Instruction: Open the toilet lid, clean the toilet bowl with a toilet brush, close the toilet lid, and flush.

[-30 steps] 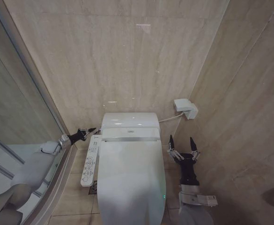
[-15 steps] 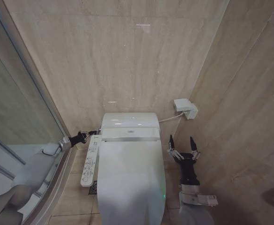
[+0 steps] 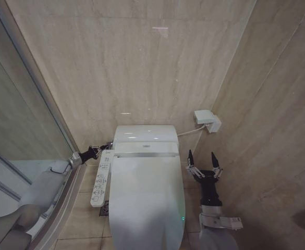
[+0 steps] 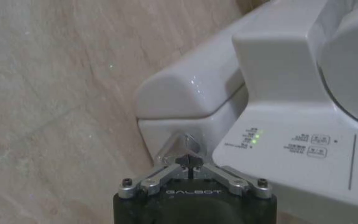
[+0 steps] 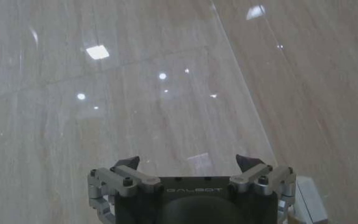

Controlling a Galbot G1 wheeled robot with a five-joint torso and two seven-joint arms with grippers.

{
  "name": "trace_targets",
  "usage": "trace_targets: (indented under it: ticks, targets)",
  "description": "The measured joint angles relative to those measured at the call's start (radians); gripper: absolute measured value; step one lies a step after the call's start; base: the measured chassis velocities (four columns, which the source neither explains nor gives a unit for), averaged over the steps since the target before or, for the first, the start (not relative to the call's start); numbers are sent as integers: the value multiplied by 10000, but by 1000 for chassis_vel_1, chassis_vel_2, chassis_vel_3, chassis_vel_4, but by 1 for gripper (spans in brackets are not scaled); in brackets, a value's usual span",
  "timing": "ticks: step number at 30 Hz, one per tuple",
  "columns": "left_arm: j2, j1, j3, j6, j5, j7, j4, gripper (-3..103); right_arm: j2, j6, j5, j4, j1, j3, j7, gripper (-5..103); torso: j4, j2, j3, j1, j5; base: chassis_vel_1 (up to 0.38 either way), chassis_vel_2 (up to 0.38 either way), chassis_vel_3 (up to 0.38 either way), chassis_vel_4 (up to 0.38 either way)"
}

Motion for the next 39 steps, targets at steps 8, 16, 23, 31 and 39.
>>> trace_targets:
  ticks: [8,16,23,31,39]
  targets:
    - [-97,-76,126,33,179,-133,276,0,-101,0,115,-48,77,30,16,100,-2,-1,3,1,-7,0,0,0,0]
    - [-226,-171,141,44,192,-234,437,0,-128,13,155,-182,155,12,25,100,4,-1,2,1,-3,0,0,0,0]
    - [-303,-205,134,52,249,-335,494,0,-160,18,228,-225,209,11,32,100,1,-1,2,0,-4,0,0,0,0]
    - [-326,-228,133,60,256,-349,524,0,-187,19,293,-225,244,36,39,100,1,-1,2,1,-4,0,0,0,0]
    - [-267,-227,132,62,256,-351,483,0,-165,19,294,-219,233,35,43,100,-3,-1,2,2,-7,0,0,0,0]
